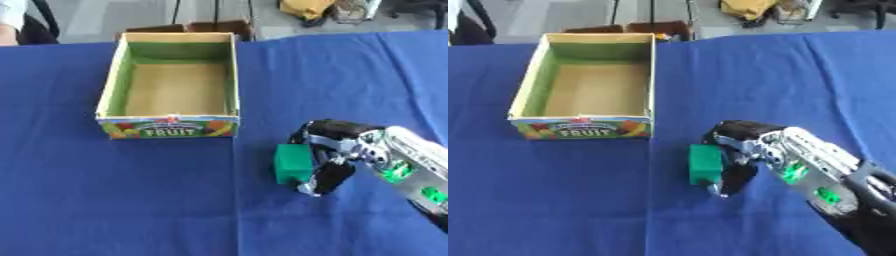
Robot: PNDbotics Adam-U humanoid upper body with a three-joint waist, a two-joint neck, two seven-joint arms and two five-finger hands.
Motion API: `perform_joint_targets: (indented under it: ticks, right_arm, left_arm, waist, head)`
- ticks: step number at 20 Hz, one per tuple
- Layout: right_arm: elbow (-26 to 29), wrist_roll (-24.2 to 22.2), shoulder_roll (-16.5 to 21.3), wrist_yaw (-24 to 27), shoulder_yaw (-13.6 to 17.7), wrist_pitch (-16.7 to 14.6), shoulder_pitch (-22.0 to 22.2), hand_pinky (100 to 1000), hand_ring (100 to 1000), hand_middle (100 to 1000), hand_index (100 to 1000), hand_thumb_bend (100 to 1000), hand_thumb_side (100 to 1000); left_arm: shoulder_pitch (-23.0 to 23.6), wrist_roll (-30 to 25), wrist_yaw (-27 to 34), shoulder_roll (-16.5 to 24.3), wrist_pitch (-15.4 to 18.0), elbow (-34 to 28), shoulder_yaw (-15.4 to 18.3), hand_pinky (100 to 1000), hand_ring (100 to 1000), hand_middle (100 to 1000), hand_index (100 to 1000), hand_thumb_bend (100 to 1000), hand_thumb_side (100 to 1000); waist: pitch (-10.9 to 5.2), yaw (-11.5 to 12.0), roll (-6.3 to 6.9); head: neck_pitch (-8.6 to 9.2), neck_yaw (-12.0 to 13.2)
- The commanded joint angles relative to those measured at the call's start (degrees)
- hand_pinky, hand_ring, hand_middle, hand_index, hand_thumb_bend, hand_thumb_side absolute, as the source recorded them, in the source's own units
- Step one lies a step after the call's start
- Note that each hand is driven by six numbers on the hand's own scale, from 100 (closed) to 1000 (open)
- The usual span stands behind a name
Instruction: Pick up objects on the table and place them in the box.
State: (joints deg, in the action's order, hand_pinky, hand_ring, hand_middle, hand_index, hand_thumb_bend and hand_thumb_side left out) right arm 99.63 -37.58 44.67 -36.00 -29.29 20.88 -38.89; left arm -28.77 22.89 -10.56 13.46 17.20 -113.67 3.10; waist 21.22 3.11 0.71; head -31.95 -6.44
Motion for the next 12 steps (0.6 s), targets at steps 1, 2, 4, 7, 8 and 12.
perform_joint_targets:
  ticks: [1,2,4,7,8,12]
  right_arm:
    - [2.36,1.58,2.86,0.74,1.55,0.08,-1.31,379,459,531,631,208,306]
    - [3.01,1.81,3.40,0.99,1.74,0.07,-1.39,378,458,530,630,201,304]
    - [4.53,1.88,4.57,1.97,2.22,0.26,-1.50,378,453,527,627,196,310]
    - [7.51,2.38,6.55,3.42,3.79,1.11,-1.59,374,438,519,618,189,324]
    - [8.41,2.68,7.17,3.76,4.37,1.47,-1.68,373,435,516,615,187,327]
    - [10.64,4.04,9.25,4.56,6.47,2.85,-3.02,369,416,507,603,175,344]
  left_arm:
    - [-0.68,-0.33,0.17,0.41,-0.07,-0.92,0.02,810,925,873,992,100,1000]
    - [-0.68,-0.39,0.15,0.45,-0.11,-0.92,0.02,810,925,873,992,100,1000]
    - [-0.70,-0.49,0.14,0.53,-0.13,-0.92,-0.01,810,925,873,992,100,1000]
    - [-0.68,-0.55,0.14,0.61,-0.16,-0.92,-0.03,809,924,873,992,100,1000]
    - [-0.68,-0.57,0.15,0.64,-0.17,-0.92,-0.05,809,924,873,992,100,1000]
    - [-0.61,-0.68,0.17,0.76,-0.20,-0.92,-0.13,809,924,873,992,100,1000]
  waist:
    - [-1.20,-0.19,-0.06]
    - [-1.24,-0.24,-0.08]
    - [-1.29,-0.32,-0.14]
    - [-1.37,-0.38,-0.21]
    - [-1.42,-0.37,-0.23]
    - [-1.71,-0.17,-0.29]
  head:
    - [0.72,0.14]
    - [0.69,0.16]
    - [0.67,0.23]
    - [0.79,0.42]
    - [0.81,0.47]
    - [0.88,0.63]
